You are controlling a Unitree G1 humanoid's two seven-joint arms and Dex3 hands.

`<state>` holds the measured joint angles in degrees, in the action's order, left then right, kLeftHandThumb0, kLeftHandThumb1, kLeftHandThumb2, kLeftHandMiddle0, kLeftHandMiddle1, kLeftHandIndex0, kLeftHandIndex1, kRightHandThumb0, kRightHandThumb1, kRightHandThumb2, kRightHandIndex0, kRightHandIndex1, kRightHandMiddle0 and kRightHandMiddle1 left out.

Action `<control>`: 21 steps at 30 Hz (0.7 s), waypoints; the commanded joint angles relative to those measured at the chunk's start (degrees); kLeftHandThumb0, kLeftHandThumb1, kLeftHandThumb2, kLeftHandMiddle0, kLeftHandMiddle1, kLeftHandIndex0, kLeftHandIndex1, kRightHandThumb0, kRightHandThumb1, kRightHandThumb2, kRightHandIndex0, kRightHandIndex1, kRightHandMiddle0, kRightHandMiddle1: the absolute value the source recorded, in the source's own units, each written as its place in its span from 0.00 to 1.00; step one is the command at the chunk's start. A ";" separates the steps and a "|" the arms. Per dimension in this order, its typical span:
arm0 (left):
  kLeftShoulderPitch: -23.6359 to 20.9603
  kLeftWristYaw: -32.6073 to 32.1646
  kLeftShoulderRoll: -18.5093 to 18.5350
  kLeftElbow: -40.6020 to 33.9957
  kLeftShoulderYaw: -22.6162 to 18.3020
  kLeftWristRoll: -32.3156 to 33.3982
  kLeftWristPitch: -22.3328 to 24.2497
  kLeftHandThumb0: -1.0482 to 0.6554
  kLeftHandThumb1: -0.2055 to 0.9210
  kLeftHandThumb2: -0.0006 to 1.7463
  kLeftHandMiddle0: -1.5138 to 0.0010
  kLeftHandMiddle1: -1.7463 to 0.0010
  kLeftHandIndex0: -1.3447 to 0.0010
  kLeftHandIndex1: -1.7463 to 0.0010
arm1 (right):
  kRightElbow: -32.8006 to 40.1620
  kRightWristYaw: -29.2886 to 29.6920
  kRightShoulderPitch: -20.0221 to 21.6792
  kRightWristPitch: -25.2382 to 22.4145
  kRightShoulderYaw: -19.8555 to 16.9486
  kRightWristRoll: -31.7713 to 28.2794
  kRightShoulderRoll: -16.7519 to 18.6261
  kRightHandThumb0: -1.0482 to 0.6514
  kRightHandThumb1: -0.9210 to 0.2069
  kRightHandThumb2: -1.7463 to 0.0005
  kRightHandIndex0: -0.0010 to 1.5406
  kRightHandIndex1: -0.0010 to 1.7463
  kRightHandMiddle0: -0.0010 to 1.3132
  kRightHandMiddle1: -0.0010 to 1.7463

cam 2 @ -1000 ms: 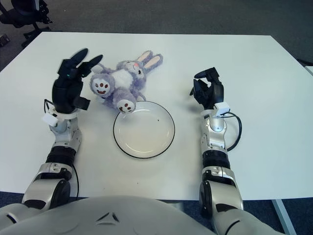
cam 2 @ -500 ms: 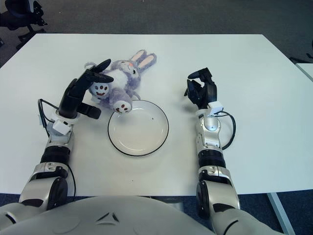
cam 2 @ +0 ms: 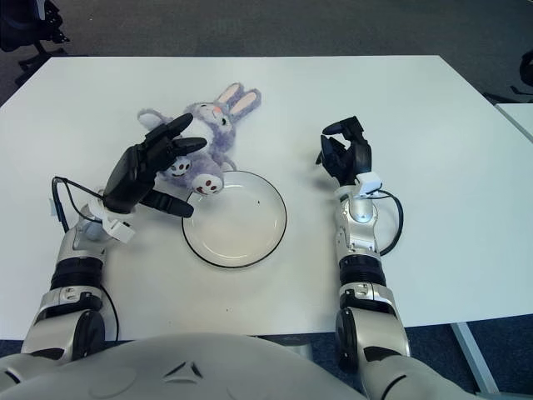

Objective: Put the doll into the plate.

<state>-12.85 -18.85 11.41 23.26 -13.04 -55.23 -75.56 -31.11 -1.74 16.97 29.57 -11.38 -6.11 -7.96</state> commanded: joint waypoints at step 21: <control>2.77 -22.92 8.48 1.37 15.68 -3.18 16.86 0.22 0.93 0.00 0.71 0.99 0.63 0.91 | -3.08 0.45 -7.27 -1.10 0.75 1.01 1.91 0.41 0.00 0.79 0.62 1.00 0.27 0.91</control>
<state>-12.26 -39.42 19.58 23.02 0.93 -58.01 -61.39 -30.41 -1.65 16.66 28.83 -11.28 -6.09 -8.06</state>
